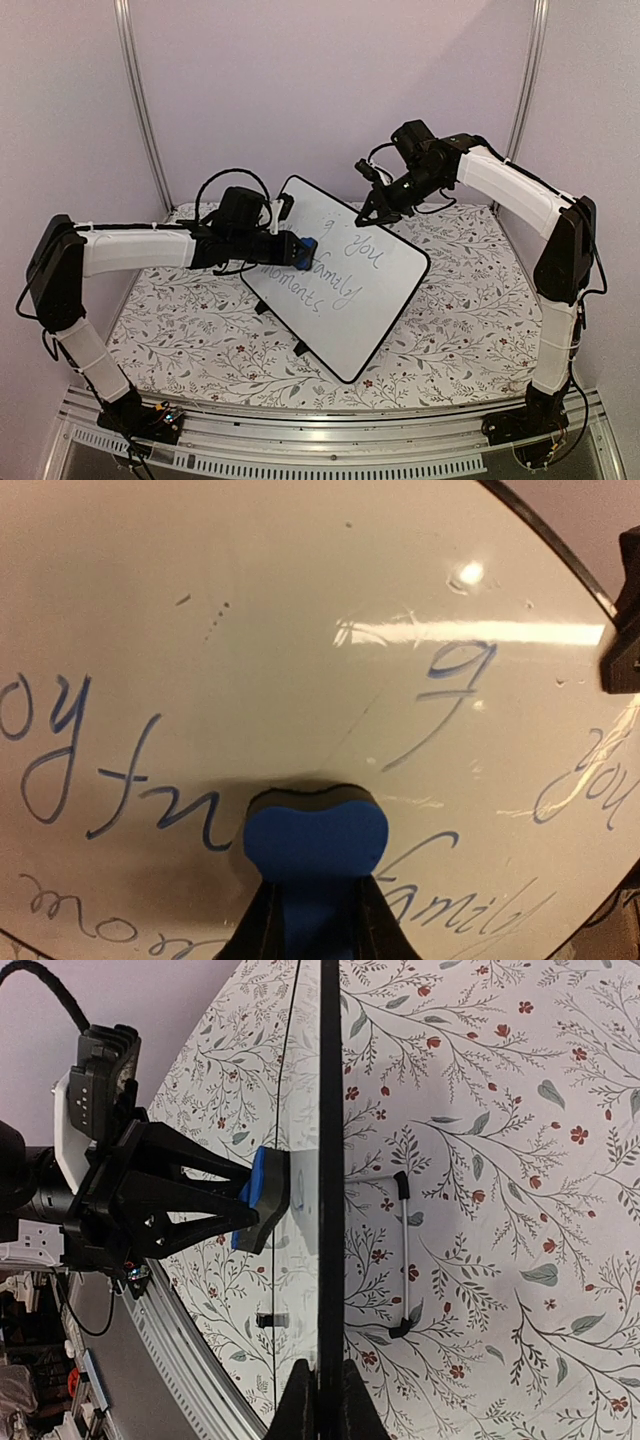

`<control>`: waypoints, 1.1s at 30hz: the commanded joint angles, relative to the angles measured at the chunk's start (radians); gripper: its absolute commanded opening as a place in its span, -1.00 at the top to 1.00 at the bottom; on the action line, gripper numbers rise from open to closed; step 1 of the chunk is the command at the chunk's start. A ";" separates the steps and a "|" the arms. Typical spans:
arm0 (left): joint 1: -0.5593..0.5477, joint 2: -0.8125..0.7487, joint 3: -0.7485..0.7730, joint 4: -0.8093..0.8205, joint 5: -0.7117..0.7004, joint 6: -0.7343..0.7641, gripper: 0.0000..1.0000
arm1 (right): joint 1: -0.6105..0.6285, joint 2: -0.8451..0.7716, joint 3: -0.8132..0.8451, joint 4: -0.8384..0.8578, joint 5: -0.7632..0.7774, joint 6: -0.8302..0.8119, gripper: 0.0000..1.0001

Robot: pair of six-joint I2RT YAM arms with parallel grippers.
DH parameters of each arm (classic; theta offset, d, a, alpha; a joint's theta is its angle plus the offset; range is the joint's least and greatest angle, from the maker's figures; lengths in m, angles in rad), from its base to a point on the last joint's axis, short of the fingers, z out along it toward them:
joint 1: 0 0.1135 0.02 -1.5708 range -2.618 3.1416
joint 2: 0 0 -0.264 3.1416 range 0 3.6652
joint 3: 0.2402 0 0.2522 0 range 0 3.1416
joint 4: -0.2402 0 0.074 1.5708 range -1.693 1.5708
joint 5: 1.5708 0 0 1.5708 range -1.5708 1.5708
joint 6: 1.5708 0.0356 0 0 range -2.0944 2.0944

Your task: Erase the whiteboard

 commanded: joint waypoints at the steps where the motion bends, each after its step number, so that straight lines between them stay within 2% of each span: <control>1: -0.034 0.066 0.061 -0.064 0.005 0.007 1.00 | 0.066 -0.013 -0.006 -0.013 -0.005 -0.113 1.00; 16: -0.046 0.205 0.349 -0.181 -0.002 0.071 1.00 | 0.066 -0.013 -0.007 -0.014 -0.005 -0.113 1.00; 33: -0.051 0.059 0.040 -0.086 0.002 0.014 1.00 | 0.066 -0.018 -0.007 -0.014 -0.003 -0.113 1.00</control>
